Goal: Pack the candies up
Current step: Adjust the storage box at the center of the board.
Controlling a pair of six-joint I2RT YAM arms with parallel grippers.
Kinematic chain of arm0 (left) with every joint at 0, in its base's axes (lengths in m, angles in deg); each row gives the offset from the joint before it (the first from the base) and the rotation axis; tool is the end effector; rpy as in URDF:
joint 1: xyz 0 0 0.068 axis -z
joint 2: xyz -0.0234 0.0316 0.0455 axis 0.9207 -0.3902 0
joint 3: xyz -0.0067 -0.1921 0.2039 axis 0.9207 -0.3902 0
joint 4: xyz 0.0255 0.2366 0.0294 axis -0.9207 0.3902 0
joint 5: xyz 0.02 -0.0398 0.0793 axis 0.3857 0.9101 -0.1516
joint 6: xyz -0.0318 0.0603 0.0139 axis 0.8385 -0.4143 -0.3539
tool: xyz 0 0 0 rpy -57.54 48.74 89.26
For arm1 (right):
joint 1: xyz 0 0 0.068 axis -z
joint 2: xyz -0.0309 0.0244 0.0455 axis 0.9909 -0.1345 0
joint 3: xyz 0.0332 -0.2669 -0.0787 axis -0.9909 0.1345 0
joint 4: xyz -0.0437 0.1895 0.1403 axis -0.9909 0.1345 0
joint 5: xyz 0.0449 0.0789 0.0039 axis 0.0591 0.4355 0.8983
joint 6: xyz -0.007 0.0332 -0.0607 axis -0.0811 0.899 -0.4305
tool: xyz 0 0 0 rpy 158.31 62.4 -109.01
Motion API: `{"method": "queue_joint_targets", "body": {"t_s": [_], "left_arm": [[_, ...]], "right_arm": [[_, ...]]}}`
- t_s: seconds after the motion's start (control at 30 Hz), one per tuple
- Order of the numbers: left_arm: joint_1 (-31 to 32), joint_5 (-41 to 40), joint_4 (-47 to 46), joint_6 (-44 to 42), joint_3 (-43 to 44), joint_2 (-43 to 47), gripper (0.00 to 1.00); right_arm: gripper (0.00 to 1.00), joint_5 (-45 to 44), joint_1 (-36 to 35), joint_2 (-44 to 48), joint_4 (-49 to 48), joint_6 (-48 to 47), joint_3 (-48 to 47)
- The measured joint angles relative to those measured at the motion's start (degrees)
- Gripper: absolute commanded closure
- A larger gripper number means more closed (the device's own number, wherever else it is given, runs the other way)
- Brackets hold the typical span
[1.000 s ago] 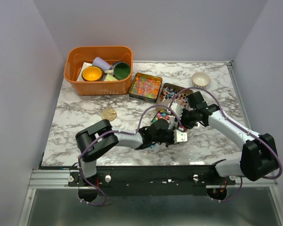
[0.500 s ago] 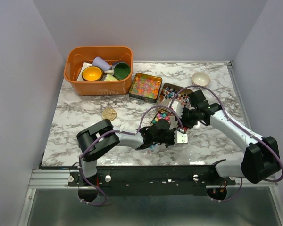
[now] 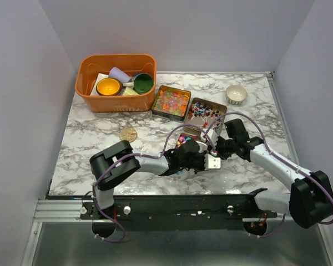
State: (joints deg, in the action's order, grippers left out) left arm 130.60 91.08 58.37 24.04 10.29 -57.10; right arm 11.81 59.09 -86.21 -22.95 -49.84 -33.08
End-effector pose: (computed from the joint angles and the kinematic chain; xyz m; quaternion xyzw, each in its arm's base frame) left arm 0.1530 -0.3557 0.1778 0.6266 0.5433 -0.3471 0.4379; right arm 0.1893 0.1056 0.2018 -0.5710 0.7453 0.1382 0.3153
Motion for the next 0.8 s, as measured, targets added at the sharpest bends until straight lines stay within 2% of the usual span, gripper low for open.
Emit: {"method": "queue_joint_targets", "body": {"t_s": [0.2,0.37,0.6,0.8], "left_arm": [[-0.1,0.0,0.5,-0.1,-0.2,0.4,0.75],[-0.1,0.5,1.8,-0.5,-0.2,1.0,0.73],[-0.7,4.0,7.5,-0.5,0.7,3.1,0.58],[-5.1,8.7,15.7,3.4,2.8,10.3,0.51]], "right_arm": [[0.99,3.0,1.0,1.4,-6.8,2.3,5.2],[0.99,4.6,1.2,2.1,-8.4,3.6,6.3],[0.99,6.5,1.4,4.5,-8.0,4.4,6.4],[0.99,8.3,1.4,5.1,-8.4,5.4,6.3]]}}
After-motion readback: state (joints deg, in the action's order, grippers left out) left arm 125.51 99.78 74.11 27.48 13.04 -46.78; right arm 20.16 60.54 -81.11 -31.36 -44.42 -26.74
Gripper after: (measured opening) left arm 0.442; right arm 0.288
